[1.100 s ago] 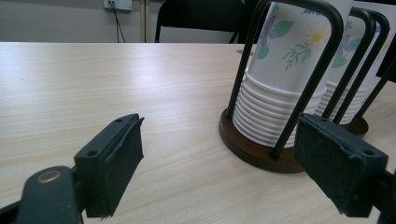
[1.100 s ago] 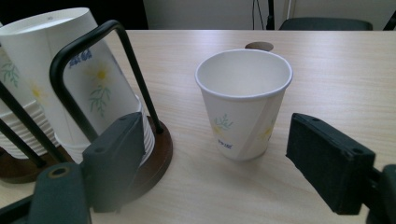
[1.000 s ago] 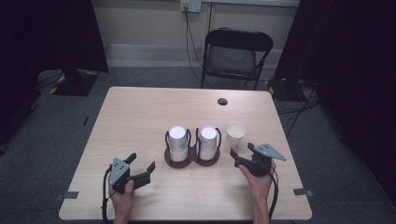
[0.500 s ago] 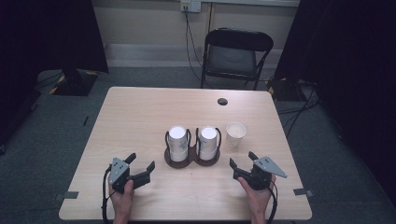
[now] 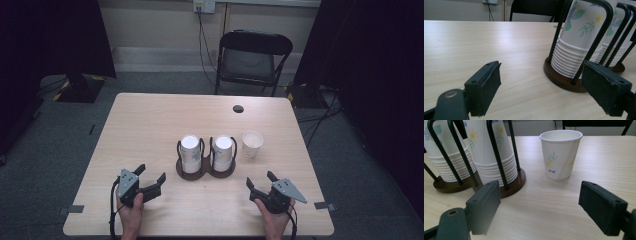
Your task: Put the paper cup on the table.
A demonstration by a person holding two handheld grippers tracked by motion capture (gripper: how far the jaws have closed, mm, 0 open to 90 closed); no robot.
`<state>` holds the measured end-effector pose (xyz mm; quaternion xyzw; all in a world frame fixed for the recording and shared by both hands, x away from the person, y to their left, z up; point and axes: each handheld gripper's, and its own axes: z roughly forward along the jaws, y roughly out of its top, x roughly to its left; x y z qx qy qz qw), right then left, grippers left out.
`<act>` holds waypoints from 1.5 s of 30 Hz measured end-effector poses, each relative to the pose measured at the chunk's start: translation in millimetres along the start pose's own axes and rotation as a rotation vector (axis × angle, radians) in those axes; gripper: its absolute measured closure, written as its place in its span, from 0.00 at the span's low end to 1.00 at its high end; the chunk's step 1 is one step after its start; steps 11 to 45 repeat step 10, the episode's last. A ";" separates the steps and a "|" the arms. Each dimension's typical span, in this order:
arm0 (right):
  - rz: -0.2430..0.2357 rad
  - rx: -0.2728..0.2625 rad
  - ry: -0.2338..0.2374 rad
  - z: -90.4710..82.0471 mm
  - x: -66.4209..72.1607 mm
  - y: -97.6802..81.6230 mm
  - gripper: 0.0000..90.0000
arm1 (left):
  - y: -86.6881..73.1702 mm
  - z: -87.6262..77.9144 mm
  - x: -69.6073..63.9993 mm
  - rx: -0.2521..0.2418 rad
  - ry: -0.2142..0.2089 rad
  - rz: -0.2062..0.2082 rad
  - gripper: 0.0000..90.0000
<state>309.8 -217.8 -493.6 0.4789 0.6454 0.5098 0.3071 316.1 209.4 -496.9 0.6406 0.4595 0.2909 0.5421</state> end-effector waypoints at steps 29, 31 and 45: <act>0.012 -0.011 -0.002 -1.5 -0.8 -1.0 0.18 | -0.2 -0.5 -0.3 -0.002 0.003 0.006 0.18; 0.012 -0.011 -0.002 -1.5 -0.8 -1.0 0.18 | -0.2 -0.5 -0.3 -0.002 0.003 0.006 0.18; 0.012 -0.011 -0.002 -1.5 -0.8 -1.0 0.18 | -0.2 -0.5 -0.3 -0.002 0.003 0.006 0.18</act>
